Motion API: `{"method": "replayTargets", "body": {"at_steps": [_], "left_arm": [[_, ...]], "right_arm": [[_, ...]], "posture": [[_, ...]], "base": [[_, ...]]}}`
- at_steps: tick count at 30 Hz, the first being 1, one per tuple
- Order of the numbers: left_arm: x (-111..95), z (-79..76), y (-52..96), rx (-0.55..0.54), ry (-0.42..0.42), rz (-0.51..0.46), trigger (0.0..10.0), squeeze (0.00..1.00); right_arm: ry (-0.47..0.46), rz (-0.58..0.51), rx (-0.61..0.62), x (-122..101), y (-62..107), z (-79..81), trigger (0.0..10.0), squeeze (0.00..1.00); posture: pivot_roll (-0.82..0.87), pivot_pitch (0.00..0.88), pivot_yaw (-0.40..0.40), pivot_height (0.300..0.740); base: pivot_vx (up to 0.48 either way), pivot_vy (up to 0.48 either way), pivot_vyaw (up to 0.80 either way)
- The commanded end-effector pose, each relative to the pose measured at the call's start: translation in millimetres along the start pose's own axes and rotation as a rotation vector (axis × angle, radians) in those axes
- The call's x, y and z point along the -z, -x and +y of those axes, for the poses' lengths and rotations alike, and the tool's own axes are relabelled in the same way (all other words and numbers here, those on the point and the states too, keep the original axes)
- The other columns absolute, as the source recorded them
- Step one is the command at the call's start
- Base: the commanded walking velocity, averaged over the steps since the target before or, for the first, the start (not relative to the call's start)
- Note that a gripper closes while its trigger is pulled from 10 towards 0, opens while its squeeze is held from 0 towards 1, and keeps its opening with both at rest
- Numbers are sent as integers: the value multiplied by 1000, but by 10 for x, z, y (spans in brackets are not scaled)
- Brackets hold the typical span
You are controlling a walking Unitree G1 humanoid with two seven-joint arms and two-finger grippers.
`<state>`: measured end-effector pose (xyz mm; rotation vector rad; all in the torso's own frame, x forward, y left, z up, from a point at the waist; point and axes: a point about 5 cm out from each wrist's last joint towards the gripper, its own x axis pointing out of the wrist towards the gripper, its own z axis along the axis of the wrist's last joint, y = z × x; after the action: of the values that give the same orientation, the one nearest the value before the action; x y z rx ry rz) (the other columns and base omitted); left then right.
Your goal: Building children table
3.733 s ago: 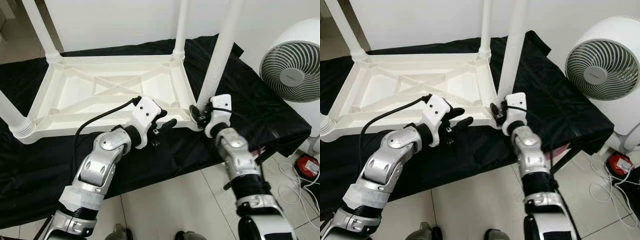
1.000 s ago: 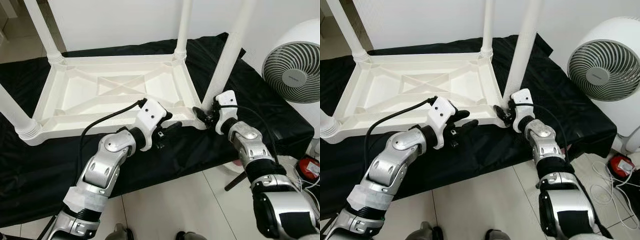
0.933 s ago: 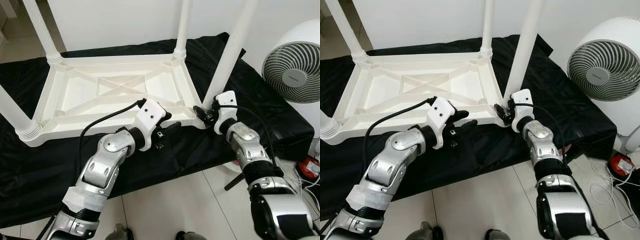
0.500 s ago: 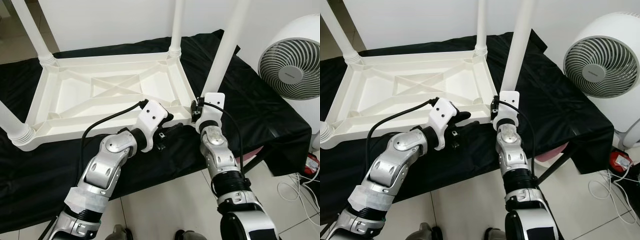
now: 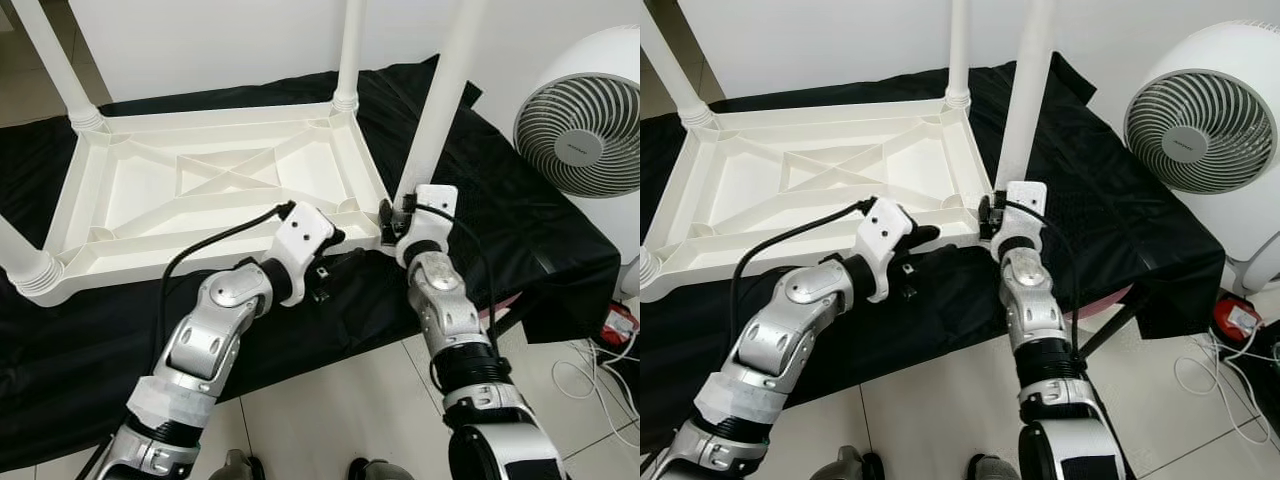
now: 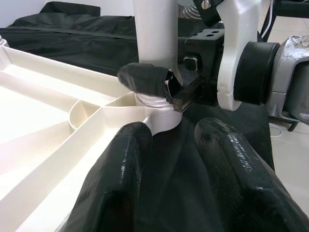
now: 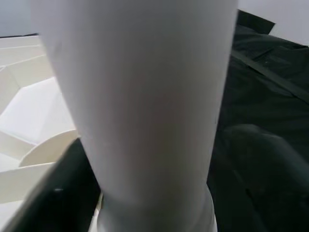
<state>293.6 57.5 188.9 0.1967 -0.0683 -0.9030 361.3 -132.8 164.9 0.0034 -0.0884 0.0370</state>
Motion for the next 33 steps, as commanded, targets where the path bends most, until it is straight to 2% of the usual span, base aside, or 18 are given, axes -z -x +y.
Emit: {"method": "replayTargets", "body": {"at_steps": [1,2,4,5,6,7,10,12,14,15,18,21,26,27,28,30,31,33], "left_arm": [[2,-7,17,-35,0,3,10000,0],[2,-7,17,-35,0,3,10000,0],[2,-5,21,-38,0,4,10000,0],[1,-1,25,-40,0,4,10000,0],[1,-1,25,-40,0,4,10000,0],[0,3,27,-42,-1,5,10000,0],[-4,16,29,-47,-5,5,10000,0],[-7,22,30,-49,-8,4,10000,0],[-18,40,32,-53,-12,3,10000,0],[-23,49,32,-55,-13,2,10000,0],[-22,55,34,-57,-14,2,10000,0],[-31,60,36,-64,-17,0,10000,0],[-37,61,49,-67,-19,1,10000,0],[-36,63,52,-68,-20,2,10000,0],[-37,64,53,-68,-21,2,10000,0],[-38,66,53,-68,-22,2,10000,0],[-42,69,51,-67,-23,1,10000,0],[-45,72,49,-67,-24,1,10000,0]], "right_arm": [[-6,18,-37,47,25,-15,10000,1000],[-6,18,-37,47,25,-15,10000,1000],[16,31,-134,24,7,-51,10000,1000],[59,38,-214,17,-5,-65,10000,835],[59,38,-214,17,-5,-65,10000,835],[93,52,-298,18,-24,-91,10000,0],[178,68,-482,19,-54,-166,10000,0],[180,75,-557,18,-52,-184,10000,0],[251,86,-624,27,-75,-210,10000,0],[283,93,-641,31,-90,-220,10000,0],[298,102,-656,27,-114,-225,10000,0],[351,127,-686,-11,-200,-190,10000,0],[382,140,-713,-35,-247,-128,10000,0],[389,146,-729,-34,-256,-106,9098,0],[401,151,-735,-29,-263,-92,4510,0],[411,153,-740,-25,-268,-87,4510,0],[424,161,-745,-8,-267,-83,0,0],[434,166,-749,4,-267,-81,0,0]], "posture": [[-88,121,27,740],[-88,121,27,740],[-83,121,23,740],[-83,121,23,740],[-83,121,23,740],[-80,119,22,740],[-77,116,21,740],[-77,116,21,740],[-69,111,18,740],[-64,108,17,740],[-61,107,16,740],[-49,102,14,740],[-43,99,15,740],[-40,97,16,740],[-40,97,16,740],[-40,97,16,740],[-39,94,19,740],[-39,94,19,740]], "base": [[0,0,0],[0,0,0],[0,0,0],[0,0,0],[0,0,0],[0,0,0],[0,0,0],[0,0,0],[0,0,0],[0,0,0],[0,0,0],[0,0,0],[0,0,0],[0,0,0],[0,0,0],[0,0,0],[0,0,0],[0,0,0]]}}
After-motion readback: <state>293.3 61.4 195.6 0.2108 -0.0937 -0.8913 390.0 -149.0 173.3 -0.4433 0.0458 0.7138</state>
